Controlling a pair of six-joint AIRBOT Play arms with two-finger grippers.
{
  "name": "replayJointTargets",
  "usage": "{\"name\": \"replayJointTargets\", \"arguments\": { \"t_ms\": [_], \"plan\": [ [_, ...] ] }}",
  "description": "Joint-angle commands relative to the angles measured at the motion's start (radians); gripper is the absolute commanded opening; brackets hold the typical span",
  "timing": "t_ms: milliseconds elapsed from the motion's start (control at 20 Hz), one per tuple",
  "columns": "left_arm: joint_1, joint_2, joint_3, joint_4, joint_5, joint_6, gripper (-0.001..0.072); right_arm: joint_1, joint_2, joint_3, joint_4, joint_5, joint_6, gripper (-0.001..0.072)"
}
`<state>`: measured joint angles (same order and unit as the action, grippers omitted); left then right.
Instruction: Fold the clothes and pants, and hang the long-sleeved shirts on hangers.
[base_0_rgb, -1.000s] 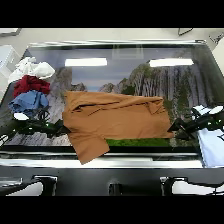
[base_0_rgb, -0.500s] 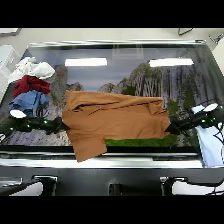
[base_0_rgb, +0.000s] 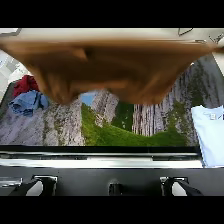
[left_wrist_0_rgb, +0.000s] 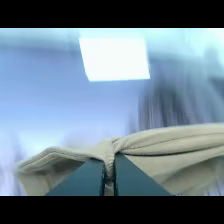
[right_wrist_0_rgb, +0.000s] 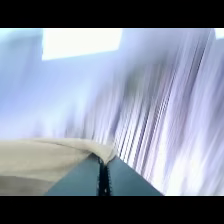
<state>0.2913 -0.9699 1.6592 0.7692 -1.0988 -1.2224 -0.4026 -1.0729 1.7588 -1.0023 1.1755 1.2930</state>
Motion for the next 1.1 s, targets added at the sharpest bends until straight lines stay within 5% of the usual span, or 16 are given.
{"name": "replayJointTargets", "arguments": {
  "t_ms": [0,450,600,800,900,1050],
  "plan": [
    [0.023,0.163,0.249,0.016,0.041,-0.018,0.0023,0.001,0.224,0.156,-0.035,-0.091,-0.01,0.0038],
    [0.024,0.314,0.259,0.089,0.19,-0.108,0.0022,0.001,0.388,0.158,-0.19,-0.278,0.108,0.0038],
    [0.023,0.244,0.259,0.136,0.038,-0.181,0.0022,0.001,0.319,0.158,-0.192,-0.09,0.137,0.0038],
    [-0.002,0.037,0.104,0.138,-0.259,-0.217,0.0023,0.003,0.023,0.128,-0.183,0.409,0.19,0.0036],
    [-0.059,-0.059,-0.087,0.138,-0.245,-0.211,0.0022,0.003,-0.135,0.021,-0.18,0.472,0.192,0.0035],
    [-0.171,-0.202,-0.416,0.14,-0.09,-0.157,0.0023,0.09,-0.307,-0.203,-0.257,0.381,0.192,0.0035]
  ]
}}
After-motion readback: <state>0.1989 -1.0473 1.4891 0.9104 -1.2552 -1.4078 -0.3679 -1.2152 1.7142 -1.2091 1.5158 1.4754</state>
